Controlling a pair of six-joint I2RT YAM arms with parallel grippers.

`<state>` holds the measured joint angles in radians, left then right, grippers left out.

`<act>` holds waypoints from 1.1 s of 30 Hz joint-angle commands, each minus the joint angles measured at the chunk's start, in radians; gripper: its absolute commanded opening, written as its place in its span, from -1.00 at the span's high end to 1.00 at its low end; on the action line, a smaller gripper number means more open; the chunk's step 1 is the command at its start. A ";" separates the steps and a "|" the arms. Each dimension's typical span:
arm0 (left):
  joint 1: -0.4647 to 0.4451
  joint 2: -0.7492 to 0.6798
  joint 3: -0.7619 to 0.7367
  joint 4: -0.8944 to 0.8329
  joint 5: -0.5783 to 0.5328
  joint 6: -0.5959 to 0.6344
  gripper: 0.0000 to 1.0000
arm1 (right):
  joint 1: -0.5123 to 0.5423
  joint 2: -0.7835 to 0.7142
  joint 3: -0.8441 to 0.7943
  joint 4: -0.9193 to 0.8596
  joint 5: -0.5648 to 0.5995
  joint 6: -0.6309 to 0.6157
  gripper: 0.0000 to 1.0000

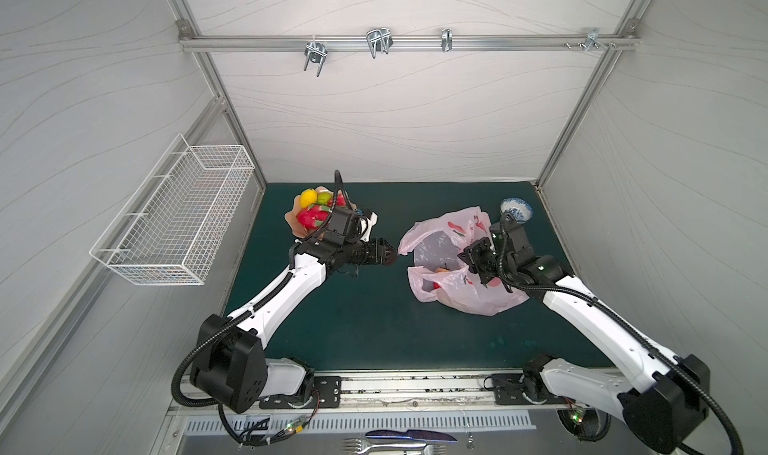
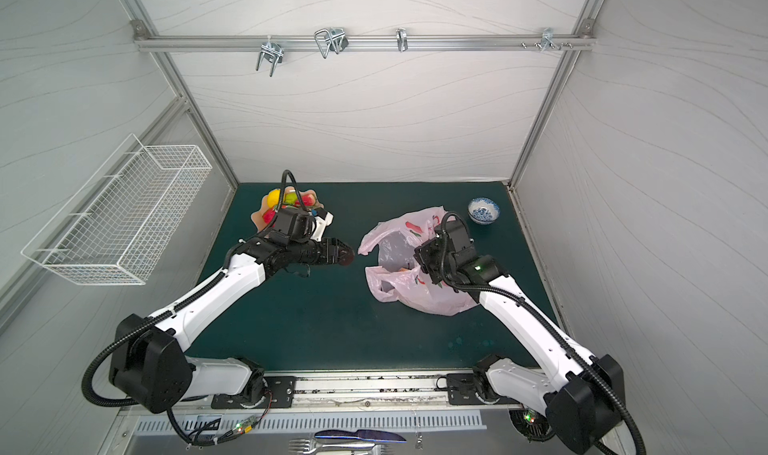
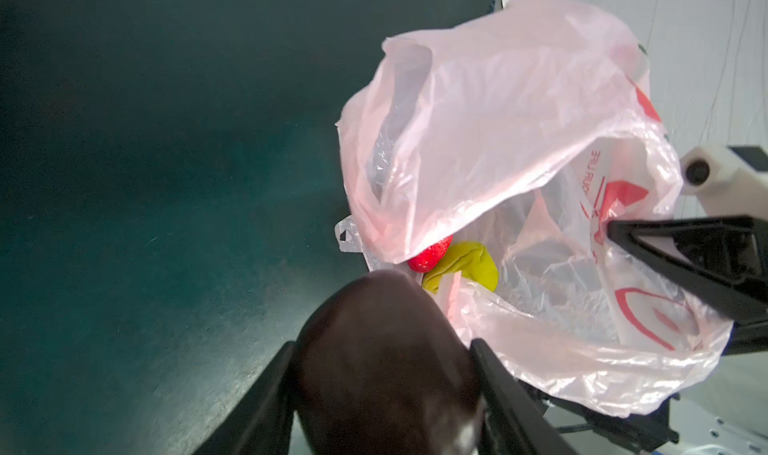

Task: Place the fruits into the plastic bag
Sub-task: 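Carry the dark plum with the left gripper to the bag opening, then lower the plum into the bag mouth with the left gripper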

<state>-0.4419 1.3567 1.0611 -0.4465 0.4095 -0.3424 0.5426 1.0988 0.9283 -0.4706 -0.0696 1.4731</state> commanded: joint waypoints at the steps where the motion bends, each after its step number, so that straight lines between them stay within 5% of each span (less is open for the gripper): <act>1: -0.041 0.026 0.068 -0.029 -0.067 0.131 0.44 | -0.002 0.012 0.014 0.012 -0.008 0.005 1.00; 20: -0.273 0.199 0.188 -0.089 -0.250 0.341 0.49 | -0.001 0.005 0.001 0.012 -0.013 0.010 1.00; 33: -0.325 0.257 0.195 -0.091 -0.305 0.369 0.53 | -0.001 -0.001 0.001 0.007 -0.014 0.010 1.00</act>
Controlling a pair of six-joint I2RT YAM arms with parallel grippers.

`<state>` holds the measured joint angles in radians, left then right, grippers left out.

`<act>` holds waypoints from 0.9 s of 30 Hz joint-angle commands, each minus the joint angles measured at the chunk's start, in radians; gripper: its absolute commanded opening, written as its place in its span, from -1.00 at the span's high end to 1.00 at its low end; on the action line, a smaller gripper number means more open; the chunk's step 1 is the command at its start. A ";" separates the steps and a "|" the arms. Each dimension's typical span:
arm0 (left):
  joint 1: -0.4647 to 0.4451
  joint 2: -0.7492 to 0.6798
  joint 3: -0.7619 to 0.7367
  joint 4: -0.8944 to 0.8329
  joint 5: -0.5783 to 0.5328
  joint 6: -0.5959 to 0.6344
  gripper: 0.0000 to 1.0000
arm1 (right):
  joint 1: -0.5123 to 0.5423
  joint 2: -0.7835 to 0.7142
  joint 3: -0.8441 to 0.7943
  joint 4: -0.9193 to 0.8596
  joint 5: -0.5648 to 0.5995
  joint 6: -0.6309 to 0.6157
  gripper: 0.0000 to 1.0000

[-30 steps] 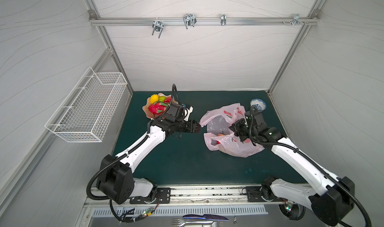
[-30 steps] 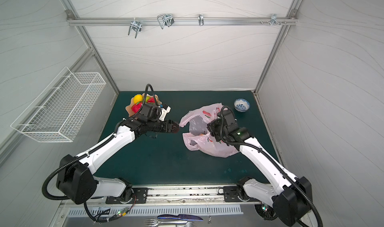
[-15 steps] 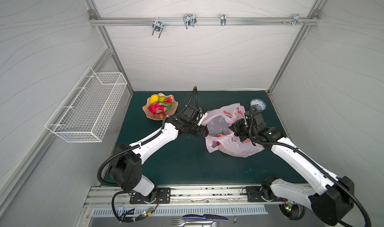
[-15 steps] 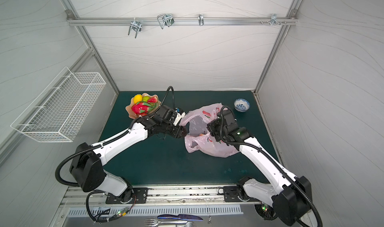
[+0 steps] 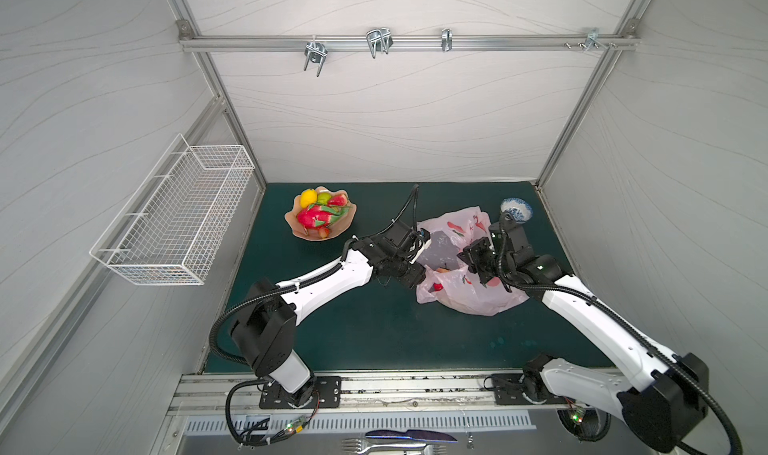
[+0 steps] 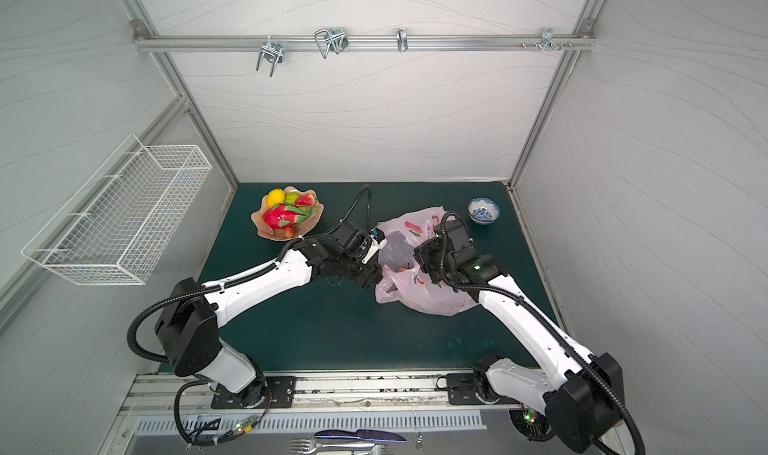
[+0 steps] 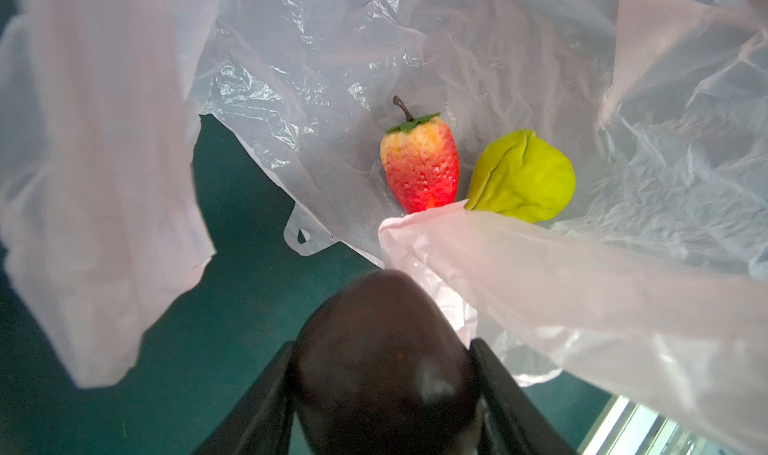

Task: Place the fruits into the plastic bag
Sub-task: 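Lower the plum into the bag mouth with the left gripper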

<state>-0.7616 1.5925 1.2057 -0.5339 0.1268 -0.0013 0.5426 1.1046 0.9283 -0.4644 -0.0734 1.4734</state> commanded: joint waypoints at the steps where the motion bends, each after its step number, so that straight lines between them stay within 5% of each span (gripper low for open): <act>1: -0.005 0.027 0.054 -0.007 -0.023 0.031 0.53 | -0.002 -0.007 0.001 0.000 -0.009 0.010 1.00; 27: -0.004 0.293 0.287 -0.077 -0.093 0.080 0.58 | 0.001 -0.026 -0.006 -0.018 -0.017 0.007 1.00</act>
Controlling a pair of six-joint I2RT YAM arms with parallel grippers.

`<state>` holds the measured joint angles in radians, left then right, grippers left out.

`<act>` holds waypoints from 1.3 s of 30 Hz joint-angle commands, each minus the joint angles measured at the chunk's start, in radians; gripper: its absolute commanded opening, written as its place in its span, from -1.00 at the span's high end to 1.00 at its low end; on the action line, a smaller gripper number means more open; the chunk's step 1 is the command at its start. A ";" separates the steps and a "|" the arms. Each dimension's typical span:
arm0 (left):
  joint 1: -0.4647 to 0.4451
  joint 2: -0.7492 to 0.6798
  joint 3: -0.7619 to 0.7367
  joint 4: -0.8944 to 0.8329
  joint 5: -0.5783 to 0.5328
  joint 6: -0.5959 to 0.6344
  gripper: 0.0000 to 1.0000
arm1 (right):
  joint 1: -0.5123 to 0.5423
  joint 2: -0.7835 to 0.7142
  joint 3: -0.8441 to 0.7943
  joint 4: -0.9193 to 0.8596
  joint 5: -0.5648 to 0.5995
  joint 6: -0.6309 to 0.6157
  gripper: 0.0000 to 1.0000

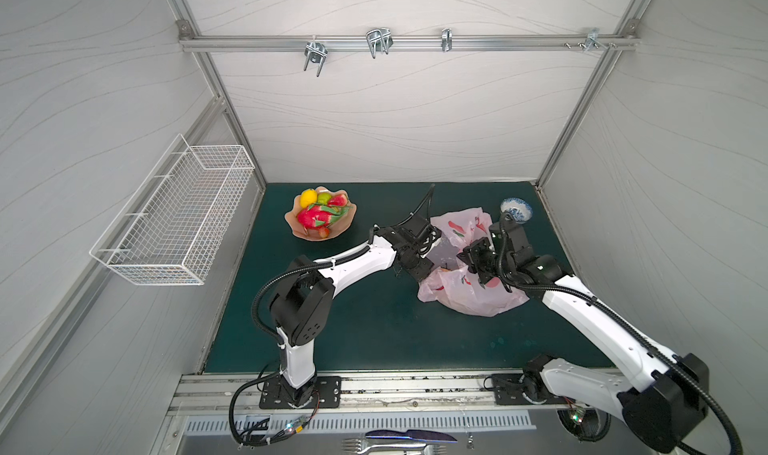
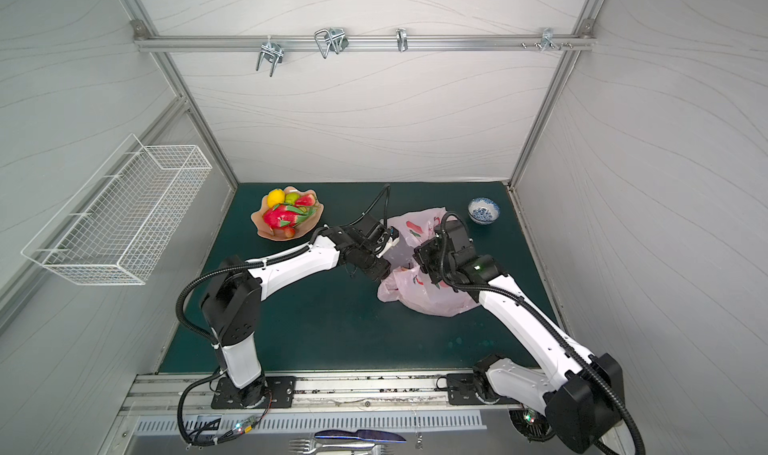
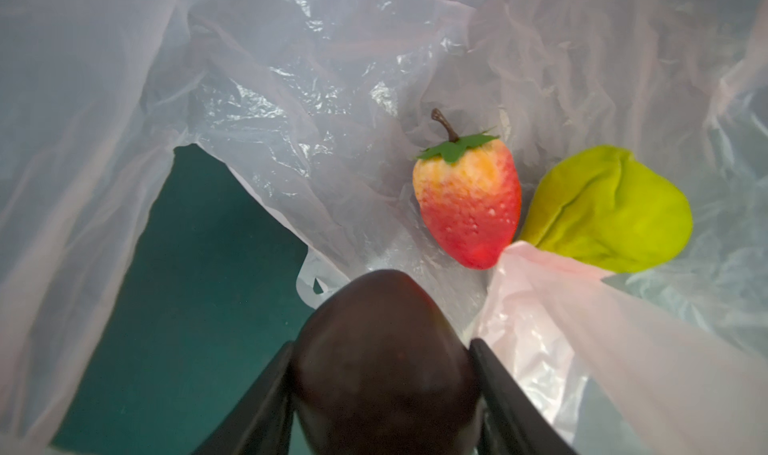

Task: Place the fruits into the plastic bag
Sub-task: 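Lower the plum into the bag mouth with the left gripper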

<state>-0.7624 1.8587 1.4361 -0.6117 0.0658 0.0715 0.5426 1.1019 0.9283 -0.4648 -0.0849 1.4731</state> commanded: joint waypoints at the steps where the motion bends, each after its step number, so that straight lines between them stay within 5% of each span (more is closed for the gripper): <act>1: 0.001 0.037 0.070 -0.001 -0.028 0.006 0.58 | 0.002 -0.025 -0.005 -0.020 -0.003 0.006 1.00; 14: 0.053 0.117 0.214 -0.012 -0.060 0.011 0.59 | 0.002 -0.055 -0.019 -0.051 -0.007 0.003 1.00; 28: 0.084 0.047 0.138 0.074 0.251 -0.046 0.58 | -0.003 -0.069 -0.026 -0.067 -0.010 -0.001 1.00; 39: 0.048 0.007 0.054 0.108 0.327 -0.058 0.59 | -0.003 -0.085 -0.035 -0.074 -0.005 0.004 1.00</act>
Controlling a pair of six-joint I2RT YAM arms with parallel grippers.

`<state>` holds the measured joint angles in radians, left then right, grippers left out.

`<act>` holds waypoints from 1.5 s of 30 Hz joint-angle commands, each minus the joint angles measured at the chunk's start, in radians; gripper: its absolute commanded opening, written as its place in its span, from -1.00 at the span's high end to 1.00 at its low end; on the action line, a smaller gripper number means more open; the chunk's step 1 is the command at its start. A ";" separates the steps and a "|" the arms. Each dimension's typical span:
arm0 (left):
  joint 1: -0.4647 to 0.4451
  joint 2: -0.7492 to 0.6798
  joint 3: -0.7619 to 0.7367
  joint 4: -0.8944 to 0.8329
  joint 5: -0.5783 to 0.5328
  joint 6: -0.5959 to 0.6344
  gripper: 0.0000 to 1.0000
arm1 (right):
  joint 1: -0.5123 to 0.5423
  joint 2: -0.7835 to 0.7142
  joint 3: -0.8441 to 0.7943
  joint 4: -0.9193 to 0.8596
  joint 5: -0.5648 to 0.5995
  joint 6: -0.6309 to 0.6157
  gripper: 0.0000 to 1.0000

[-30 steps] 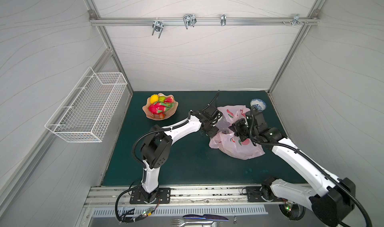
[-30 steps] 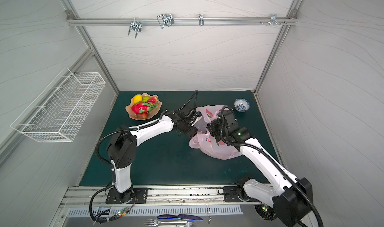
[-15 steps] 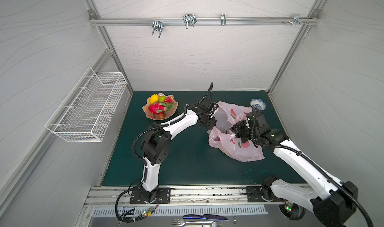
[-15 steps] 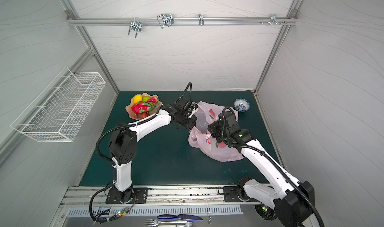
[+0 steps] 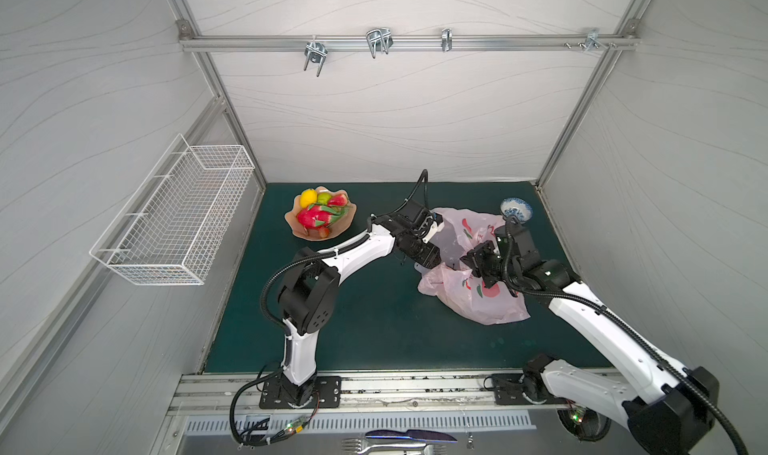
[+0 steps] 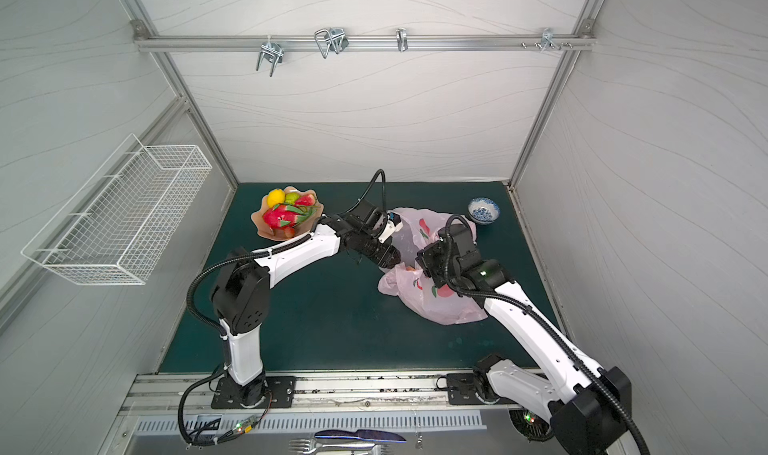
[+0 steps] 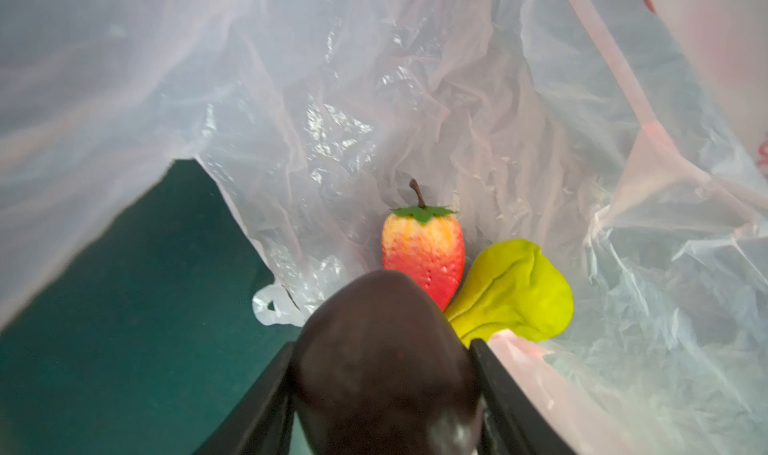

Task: Place the fruits into the plastic bag
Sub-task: 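Lower the plum into the bag mouth with the left gripper, then open the left gripper to drop the plum into the bag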

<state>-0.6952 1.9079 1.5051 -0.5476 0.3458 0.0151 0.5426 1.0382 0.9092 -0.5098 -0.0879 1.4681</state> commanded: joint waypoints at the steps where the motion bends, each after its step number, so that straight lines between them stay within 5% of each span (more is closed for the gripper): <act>1: -0.026 -0.048 -0.026 0.047 0.053 -0.001 0.59 | -0.003 -0.025 -0.017 -0.031 0.001 0.011 1.00; 12: -0.084 -0.001 -0.018 0.061 0.081 -0.048 0.63 | 0.018 -0.024 -0.025 -0.020 0.005 0.032 1.00; 35: -0.119 0.189 0.151 0.216 0.201 -0.477 0.34 | 0.012 -0.017 -0.070 0.054 -0.021 0.064 1.00; 45: -0.120 0.203 0.138 0.280 0.251 -0.570 -0.48 | -0.010 -0.021 -0.087 0.069 -0.043 0.066 1.00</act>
<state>-0.7944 2.0895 1.6157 -0.3618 0.5526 -0.5014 0.5293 1.0294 0.8284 -0.4858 -0.0731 1.4990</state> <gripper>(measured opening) 0.732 0.048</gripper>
